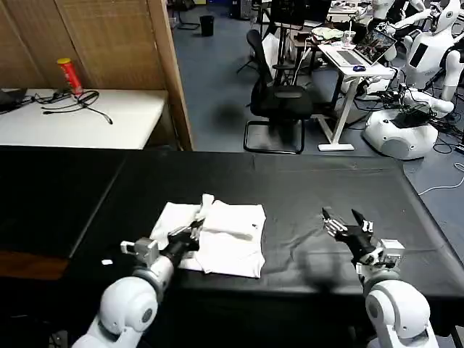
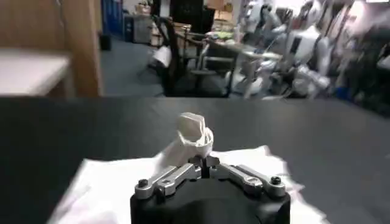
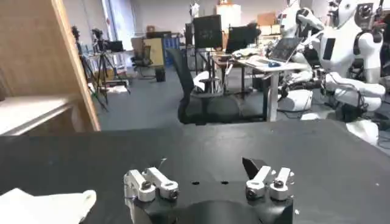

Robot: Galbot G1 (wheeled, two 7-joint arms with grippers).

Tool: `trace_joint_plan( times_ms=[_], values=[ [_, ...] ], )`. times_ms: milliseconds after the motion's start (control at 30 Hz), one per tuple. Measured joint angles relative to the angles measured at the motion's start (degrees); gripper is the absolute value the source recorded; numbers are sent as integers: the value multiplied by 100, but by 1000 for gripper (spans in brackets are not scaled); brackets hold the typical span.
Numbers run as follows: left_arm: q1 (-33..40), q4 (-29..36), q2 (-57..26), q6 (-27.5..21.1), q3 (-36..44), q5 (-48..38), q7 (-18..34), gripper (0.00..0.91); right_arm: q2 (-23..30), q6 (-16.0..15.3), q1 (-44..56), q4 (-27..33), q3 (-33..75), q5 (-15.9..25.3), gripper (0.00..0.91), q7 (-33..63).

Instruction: Fold and organize the clothes.

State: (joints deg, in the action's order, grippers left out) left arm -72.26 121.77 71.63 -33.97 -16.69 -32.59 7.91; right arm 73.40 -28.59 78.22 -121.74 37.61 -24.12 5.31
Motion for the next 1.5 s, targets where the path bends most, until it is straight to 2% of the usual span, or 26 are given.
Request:
trace_joint_plan(
  times_ms=[233,467,500,533,700,900,1100,1267,1500],
  values=[
    [50,-164,431,270,238,-313,-76,0,40,0,21,-3,-43,44,878,-61],
    [151,-398,655,433,359,104,-254,0,30,4,99,-44,-56,79,878,-98],
    [139,-425,656,433,358,133,-264,770,24,5,101,-44,-67,86,878,-103],
    [122,-440,657,430,358,140,-267,878,18,6,101,-45,-80,101,878,-108],
    [66,-527,742,462,387,112,-261,878,-51,13,52,-22,-193,160,878,-241],
    [37,-672,998,730,474,-209,-280,878,-133,80,-5,34,-430,163,878,-480],
    [62,-640,1166,978,484,230,-385,878,-314,89,-148,129,-811,165,878,-589],
    [40,-435,817,1148,201,664,-451,878,-462,77,-409,317,-1383,334,878,-677],
    [-234,-248,274,1242,-310,978,-456,878,-413,45,-1038,785,-2455,604,878,-750]
  ],
)
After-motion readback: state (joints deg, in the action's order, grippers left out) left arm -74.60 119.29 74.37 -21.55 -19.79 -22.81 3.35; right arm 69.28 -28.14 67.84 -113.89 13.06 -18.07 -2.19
